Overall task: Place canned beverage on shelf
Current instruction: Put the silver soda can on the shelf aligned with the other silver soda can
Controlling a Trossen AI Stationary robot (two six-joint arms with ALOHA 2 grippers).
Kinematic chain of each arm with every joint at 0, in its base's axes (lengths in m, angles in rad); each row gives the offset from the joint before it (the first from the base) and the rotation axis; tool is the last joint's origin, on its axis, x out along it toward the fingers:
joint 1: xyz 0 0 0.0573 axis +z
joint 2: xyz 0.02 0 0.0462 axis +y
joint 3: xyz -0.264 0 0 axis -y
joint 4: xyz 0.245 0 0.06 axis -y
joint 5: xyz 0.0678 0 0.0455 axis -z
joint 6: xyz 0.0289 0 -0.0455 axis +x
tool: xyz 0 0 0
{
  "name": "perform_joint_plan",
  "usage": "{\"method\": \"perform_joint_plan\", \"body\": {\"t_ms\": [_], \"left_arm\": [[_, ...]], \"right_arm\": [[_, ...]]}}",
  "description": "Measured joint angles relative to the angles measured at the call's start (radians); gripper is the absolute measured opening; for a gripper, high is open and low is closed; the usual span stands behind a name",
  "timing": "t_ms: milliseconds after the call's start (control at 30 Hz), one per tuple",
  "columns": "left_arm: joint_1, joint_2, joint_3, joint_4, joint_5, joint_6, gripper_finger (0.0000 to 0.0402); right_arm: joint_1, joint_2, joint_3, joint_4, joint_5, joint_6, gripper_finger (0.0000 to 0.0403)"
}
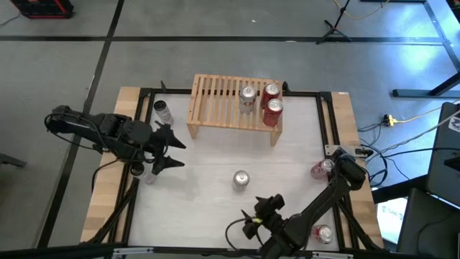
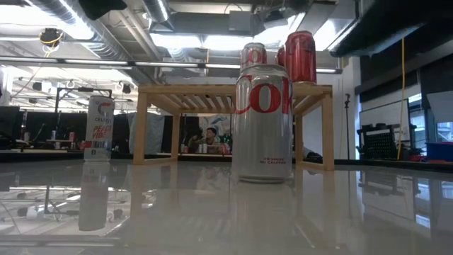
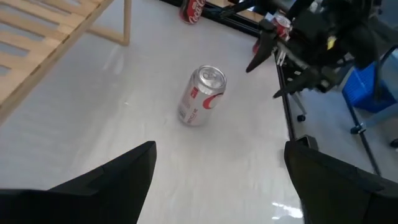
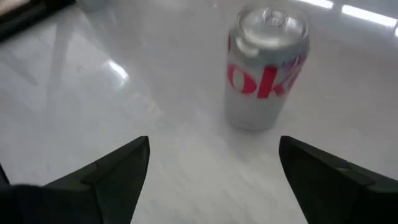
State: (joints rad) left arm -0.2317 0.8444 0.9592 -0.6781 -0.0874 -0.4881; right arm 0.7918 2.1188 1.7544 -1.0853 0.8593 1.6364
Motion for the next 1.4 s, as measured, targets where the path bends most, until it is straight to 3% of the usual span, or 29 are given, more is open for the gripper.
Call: {"method": "perform_joint_plan", "body": {"t_ms": [200,467,600,800,1000,1133,1300,1400], "left_arm": [[0.000,0.000,0.000,-0.001,0.004,-0.091,0.0348],[0.000,0.000,0.000,-0.002,0.004,-0.111,0.0348],[0.000,0.000,0.000,-0.002,0.001,-0.111,0.0348],[0.000,0.000,0.000,-0.002,0.001,-0.108,0.0348],[-0.015,0.000,0.000,-0.002,0.003,-0.112,0.0348],[-0.024,0.000,0.000,-0.002,0.001,-0.109,0.0348],[-0.025,0.000,0.000,-0.002,-0.003,-0.108,0.0348],[-0.025,0.000,0.000,-0.003,-0.003,-0.105,0.0348]], "right_arm": [[-0.005,0.000,-0.019,0.076,0.053,-0.072,0.0347],[-0.036,0.000,-0.021,0.093,0.005,-0.115,0.0347],[-0.068,0.000,-0.021,0.094,-0.087,-0.163,0.0351],[-0.098,0.000,-0.021,0.093,-0.161,-0.205,0.0395],[-0.134,0.000,-0.020,0.214,-0.248,-0.207,0.0373],[-0.126,-0.001,-0.031,0.265,-0.120,-0.288,0.0364],[-0.093,0.002,-0.138,0.240,-0.022,-0.169,0.0363],[-0.086,-0.001,-0.222,0.328,0.036,-0.153,0.0363]]}}
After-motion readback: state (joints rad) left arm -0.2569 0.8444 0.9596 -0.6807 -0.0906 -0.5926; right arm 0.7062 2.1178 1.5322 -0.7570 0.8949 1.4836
